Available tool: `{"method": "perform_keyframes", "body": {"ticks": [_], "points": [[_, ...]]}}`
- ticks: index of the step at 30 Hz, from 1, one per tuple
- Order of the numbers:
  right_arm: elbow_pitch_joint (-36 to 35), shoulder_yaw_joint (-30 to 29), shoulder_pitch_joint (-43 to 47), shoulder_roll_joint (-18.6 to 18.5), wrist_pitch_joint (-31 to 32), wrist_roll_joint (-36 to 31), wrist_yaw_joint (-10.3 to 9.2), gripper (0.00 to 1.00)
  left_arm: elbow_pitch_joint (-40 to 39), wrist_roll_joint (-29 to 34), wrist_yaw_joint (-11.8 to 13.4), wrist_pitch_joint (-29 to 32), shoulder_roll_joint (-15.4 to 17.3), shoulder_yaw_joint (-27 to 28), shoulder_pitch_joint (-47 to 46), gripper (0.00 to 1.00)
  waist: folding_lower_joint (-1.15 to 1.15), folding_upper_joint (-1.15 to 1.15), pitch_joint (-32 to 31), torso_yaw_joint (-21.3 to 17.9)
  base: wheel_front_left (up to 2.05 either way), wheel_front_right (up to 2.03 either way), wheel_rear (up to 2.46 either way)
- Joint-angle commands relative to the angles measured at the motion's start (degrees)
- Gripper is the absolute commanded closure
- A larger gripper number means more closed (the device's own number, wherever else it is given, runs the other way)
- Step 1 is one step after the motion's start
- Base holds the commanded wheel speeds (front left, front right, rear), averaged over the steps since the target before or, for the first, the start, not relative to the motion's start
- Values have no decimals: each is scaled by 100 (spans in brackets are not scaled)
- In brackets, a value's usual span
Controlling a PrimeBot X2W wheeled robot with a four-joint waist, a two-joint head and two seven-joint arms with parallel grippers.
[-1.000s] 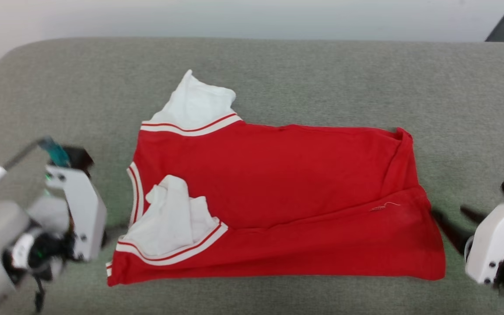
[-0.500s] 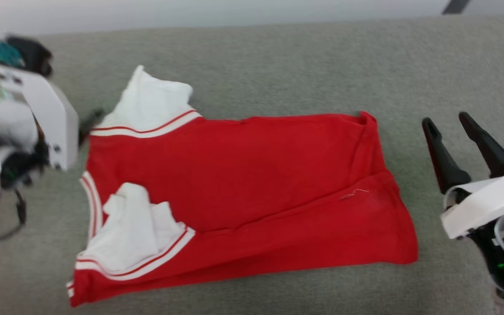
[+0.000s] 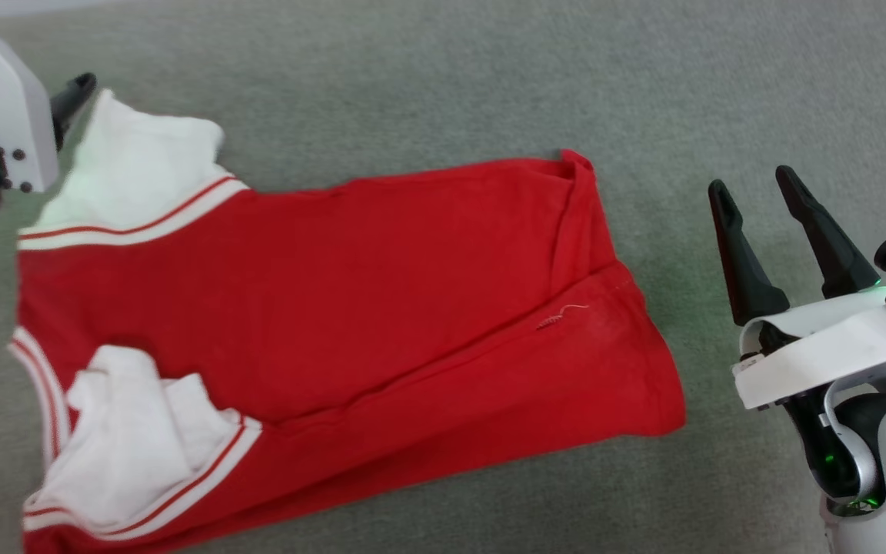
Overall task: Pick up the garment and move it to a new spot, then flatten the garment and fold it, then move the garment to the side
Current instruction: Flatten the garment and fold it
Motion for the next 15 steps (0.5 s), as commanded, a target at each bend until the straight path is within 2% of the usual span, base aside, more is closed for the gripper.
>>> {"method": "perform_keyframes", "body": {"ticks": [1,9,14,15], "points": [[1,21,-81,49,-33,-3,-9,0,119,38,-49,38,-34,-15,-89,0,0,0,244,-235,0,0,0],[38,44,-132,114,-90,-25,-9,0,941,-129,-279,551,-257,-102,-298,0,0,0,427,-346,0,0,0],[71,23,-154,152,-9,-40,-9,0,1411,-188,-290,1089,-354,-232,-248,0,0,0,484,-352,0,0,0],[82,38,-166,165,41,-14,-9,0,1497,-248,-293,1209,-384,-224,-219,56,0,0,490,-350,0,0,0]]}}
